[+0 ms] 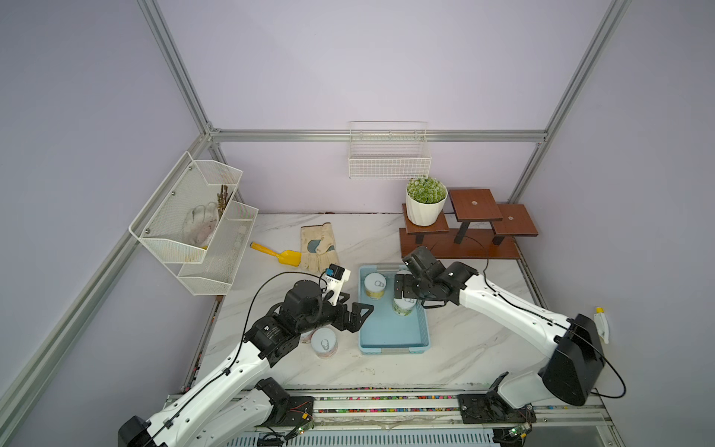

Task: Put the canned food in the basket
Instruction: Place the canned food in the basket, then pick up the canned food from the center of the board.

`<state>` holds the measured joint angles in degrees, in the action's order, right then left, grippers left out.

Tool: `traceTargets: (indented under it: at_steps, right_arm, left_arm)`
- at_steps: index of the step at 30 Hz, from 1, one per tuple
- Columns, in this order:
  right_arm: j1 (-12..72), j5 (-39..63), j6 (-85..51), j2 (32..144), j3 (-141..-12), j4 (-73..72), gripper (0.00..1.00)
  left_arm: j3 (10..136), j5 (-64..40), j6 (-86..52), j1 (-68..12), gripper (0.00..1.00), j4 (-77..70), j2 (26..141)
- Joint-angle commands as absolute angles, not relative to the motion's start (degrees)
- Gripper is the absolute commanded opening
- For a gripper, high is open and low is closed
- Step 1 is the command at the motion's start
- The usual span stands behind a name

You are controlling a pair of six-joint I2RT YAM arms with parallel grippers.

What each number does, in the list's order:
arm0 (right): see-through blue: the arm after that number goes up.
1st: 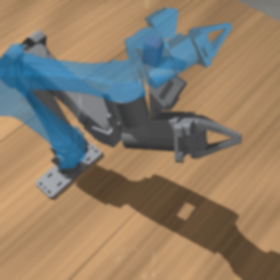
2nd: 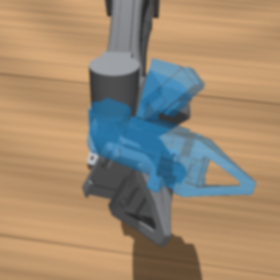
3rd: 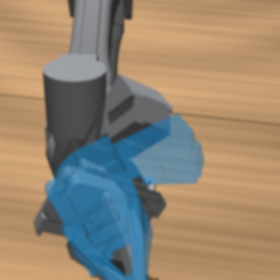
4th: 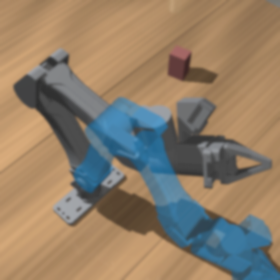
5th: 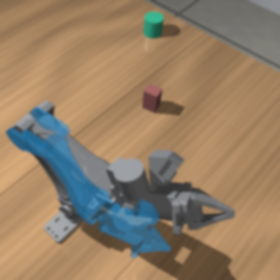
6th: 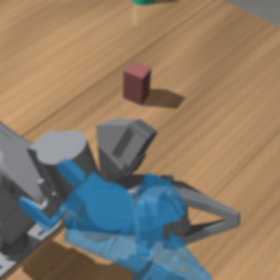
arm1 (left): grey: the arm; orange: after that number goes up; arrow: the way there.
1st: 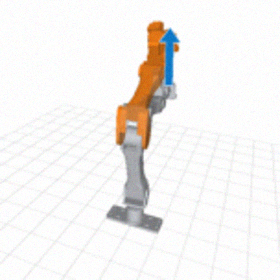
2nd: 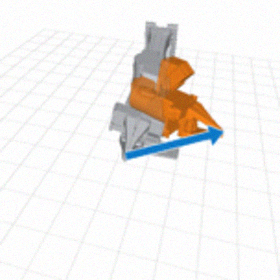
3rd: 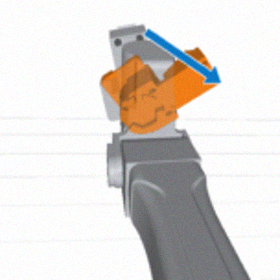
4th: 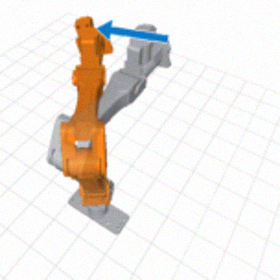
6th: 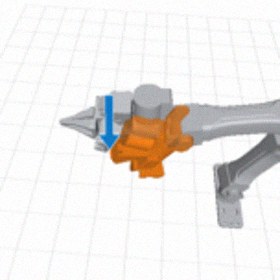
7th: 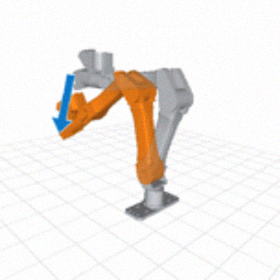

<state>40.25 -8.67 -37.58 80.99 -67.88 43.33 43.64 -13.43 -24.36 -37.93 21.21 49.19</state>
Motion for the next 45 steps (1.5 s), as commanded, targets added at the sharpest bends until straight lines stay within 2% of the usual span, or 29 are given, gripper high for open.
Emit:
traceTargets:
  at_steps: [1, 5, 13, 19, 26, 37, 45]
  right_arm:
    - [40.5, -5.2, -34.9, 74.7, -62.3, 34.8, 1.0]
    - [40.5, -3.7, -32.8, 68.4, -55.4, 27.5, 1.0]
    - [40.5, 4.0, -24.3, 62.7, -51.5, 22.7, 1.0]
    - [40.5, 20.5, -22.8, 55.7, -42.7, 7.7, 0.96]
    - [40.5, 36.6, -25.2, 54.3, -39.5, -1.6, 0.96]
    - [40.5, 34.7, -22.1, 52.0, -40.3, 3.5, 0.95]
    - [40.5, 35.5, -22.1, 50.2, -39.7, 3.3, 0.96]
  left_arm:
    - [47.2, -7.1, -23.8, -39.9, 1.0, 23.7, 50.2]
    - [50.6, -1.0, -24.8, -43.6, 1.0, 29.5, 52.4]
    - [55.6, 10.3, -29.3, -50.8, 1.0, 39.2, 54.9]
    - [57.0, 15.3, -33.2, -51.0, 1.0, 45.2, 54.7]
    - [59.7, 18.9, -38.6, -51.0, 1.0, 56.2, 58.1]
    - [57.0, 18.4, -53.2, -51.1, 1.0, 66.9, 59.9]
    - [55.2, 18.9, -62.1, -51.0, 1.0, 67.1, 63.7]
